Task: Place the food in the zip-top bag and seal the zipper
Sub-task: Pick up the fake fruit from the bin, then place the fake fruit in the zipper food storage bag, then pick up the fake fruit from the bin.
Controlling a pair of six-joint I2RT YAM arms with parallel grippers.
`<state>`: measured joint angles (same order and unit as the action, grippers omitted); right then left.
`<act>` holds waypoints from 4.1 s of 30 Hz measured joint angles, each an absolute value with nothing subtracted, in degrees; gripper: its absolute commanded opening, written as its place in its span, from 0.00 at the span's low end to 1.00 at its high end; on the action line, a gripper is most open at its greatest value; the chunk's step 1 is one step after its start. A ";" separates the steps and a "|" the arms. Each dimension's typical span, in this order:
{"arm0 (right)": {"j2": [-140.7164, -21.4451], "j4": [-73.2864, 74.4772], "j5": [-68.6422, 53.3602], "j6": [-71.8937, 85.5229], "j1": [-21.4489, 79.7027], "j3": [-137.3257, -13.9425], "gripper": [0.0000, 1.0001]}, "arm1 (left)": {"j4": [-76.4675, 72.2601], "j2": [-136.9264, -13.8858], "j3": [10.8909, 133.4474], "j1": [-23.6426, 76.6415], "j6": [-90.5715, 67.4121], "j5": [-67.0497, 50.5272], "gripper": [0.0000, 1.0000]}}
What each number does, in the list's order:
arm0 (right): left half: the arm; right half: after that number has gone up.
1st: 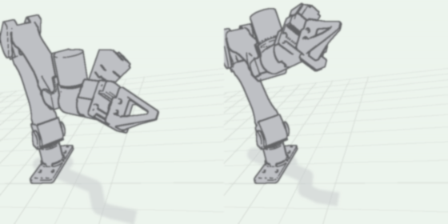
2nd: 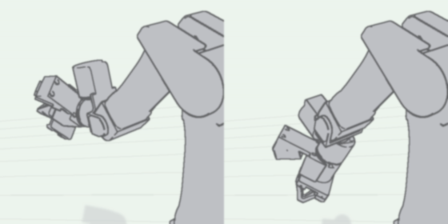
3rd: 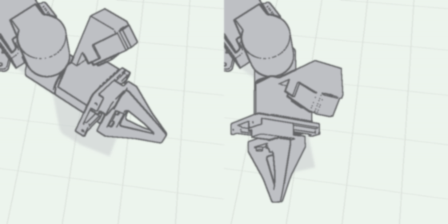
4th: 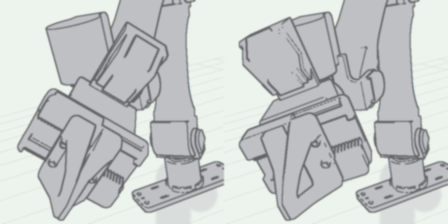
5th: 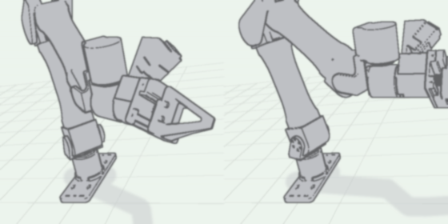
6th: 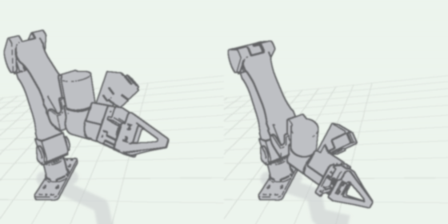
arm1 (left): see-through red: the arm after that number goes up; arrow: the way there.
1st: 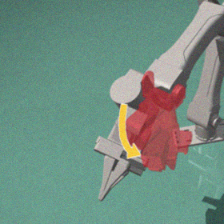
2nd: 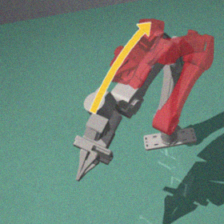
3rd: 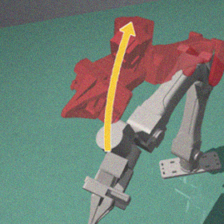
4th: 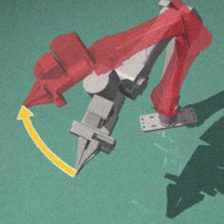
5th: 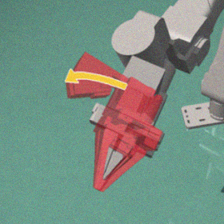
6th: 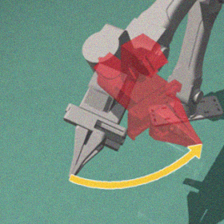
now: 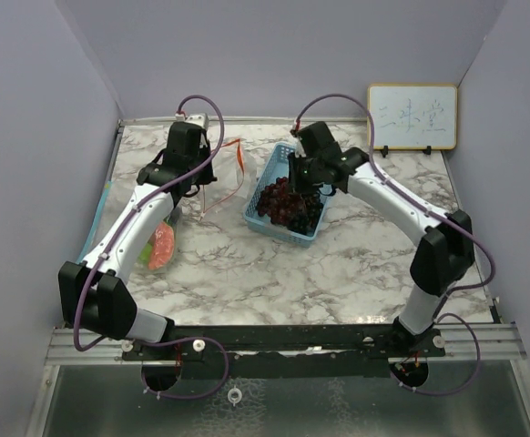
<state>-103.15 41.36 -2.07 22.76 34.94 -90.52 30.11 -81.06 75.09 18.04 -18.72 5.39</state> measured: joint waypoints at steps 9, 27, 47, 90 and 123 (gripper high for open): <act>-96.86 37.47 -10.52 22.48 34.89 -99.88 0.02 | 30.04 -82.06 75.09 19.27 -20.03 3.88 0.00; -100.84 14.26 -30.46 37.98 34.89 -107.94 0.02 | 28.34 -82.26 73.80 19.53 -21.17 2.74 0.00; -100.90 8.97 -20.18 41.36 35.29 -88.60 0.02 | 28.62 -82.52 77.01 19.11 -30.00 -4.91 0.00; -118.48 43.35 8.91 24.05 34.81 -105.25 0.74 | 34.37 -81.84 77.84 17.37 -25.21 2.22 0.00; -96.64 32.32 -10.11 20.58 32.86 -96.86 0.02 | 33.34 -81.84 77.30 17.19 -25.19 1.34 0.00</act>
